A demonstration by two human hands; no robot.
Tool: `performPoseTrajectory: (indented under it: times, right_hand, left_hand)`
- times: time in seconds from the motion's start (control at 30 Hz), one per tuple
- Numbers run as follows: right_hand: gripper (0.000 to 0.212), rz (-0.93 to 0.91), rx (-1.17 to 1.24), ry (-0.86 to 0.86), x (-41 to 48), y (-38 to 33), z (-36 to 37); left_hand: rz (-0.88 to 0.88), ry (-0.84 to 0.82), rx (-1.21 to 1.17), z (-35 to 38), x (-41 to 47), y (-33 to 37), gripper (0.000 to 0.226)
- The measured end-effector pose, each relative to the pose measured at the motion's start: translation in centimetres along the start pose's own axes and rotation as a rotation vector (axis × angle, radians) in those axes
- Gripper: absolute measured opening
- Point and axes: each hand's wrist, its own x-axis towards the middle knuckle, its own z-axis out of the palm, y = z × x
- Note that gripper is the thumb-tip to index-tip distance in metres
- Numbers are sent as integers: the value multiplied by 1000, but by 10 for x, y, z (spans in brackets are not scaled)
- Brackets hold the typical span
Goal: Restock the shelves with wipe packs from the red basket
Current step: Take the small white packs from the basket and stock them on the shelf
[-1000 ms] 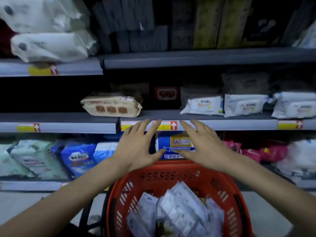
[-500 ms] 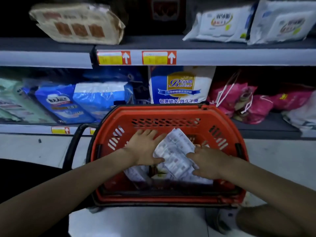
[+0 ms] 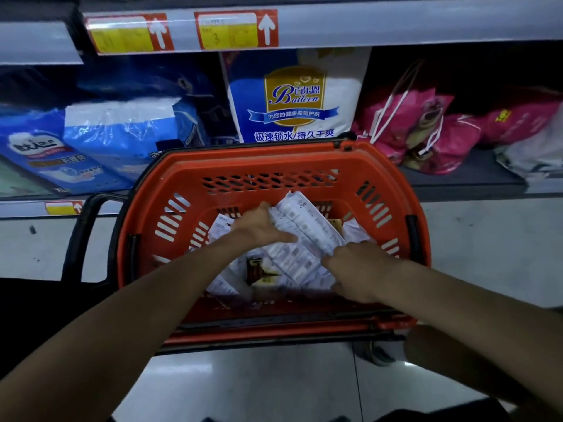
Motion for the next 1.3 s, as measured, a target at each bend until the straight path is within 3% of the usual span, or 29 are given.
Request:
performPoseTrajectory:
  times: [0.17, 0.4, 0.47, 0.67, 0.87, 0.93, 1.07, 1.2, 1.3]
  right_hand:
    - [42, 2, -19, 25, 0, 2, -5]
    - [43, 15, -30, 4, 1, 7, -1]
    - [45, 3, -27, 3, 1, 6, -1]
    - [52, 12, -51, 73, -5, -5, -10]
    - [104, 125, 2, 358, -8, -10, -31]
    - [96, 113, 142, 502, -9, -12, -42]
    - [53, 6, 426, 767, -14, -2, -57]
    - [43, -24, 473, 987, -21, 3, -56]
    - [56, 42, 327, 1179, -29, 2, -49]
  left_hand:
    - [57, -60, -145, -12, 6, -15, 109]
    - [192, -172, -156, -24, 1, -28, 62]
    - [229, -160, -101, -29, -3, -33, 52]
    - [392, 1, 256, -52, -35, -30, 64]
    - [516, 252, 106, -104, -84, -24, 54]
    - [523, 330, -1, -118, -103, -19, 55]
    - [499, 372, -252, -126, -128, -4, 51]
    - [461, 309, -442, -129, -137, -4, 64]
    - [220, 103, -773, -122, -144, -14, 98]
